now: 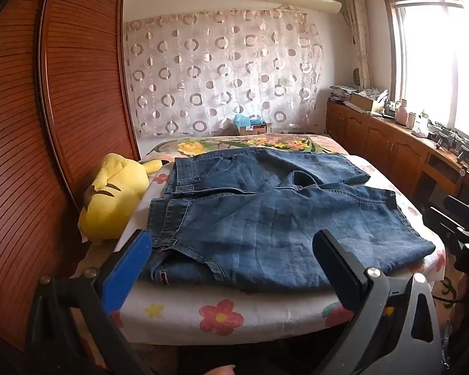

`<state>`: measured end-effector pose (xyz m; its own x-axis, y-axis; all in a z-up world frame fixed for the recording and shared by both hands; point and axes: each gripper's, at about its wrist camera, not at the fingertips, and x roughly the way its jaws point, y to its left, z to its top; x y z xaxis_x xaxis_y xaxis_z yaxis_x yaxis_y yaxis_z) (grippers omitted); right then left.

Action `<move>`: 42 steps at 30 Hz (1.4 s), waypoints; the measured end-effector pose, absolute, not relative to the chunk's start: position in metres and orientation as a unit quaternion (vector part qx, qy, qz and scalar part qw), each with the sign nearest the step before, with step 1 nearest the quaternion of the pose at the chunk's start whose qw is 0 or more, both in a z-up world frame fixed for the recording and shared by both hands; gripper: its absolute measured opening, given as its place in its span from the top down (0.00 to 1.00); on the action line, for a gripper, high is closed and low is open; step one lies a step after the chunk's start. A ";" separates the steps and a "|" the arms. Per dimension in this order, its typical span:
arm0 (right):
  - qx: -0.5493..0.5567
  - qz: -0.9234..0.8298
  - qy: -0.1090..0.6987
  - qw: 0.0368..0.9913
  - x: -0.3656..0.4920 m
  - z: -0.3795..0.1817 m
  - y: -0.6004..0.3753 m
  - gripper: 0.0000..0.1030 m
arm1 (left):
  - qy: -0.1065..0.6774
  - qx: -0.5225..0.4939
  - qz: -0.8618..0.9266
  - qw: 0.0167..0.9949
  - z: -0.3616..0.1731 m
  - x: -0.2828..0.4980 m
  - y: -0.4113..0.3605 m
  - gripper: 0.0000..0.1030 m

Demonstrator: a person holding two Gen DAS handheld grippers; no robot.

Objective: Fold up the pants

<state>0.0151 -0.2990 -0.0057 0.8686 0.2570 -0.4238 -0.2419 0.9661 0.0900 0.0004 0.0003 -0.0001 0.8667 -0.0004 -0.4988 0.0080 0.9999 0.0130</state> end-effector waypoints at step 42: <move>0.021 0.129 0.222 0.966 0.014 -0.005 -0.300 0.00 | 0.254 0.011 0.000 0.967 -0.001 0.000 -0.001 0.00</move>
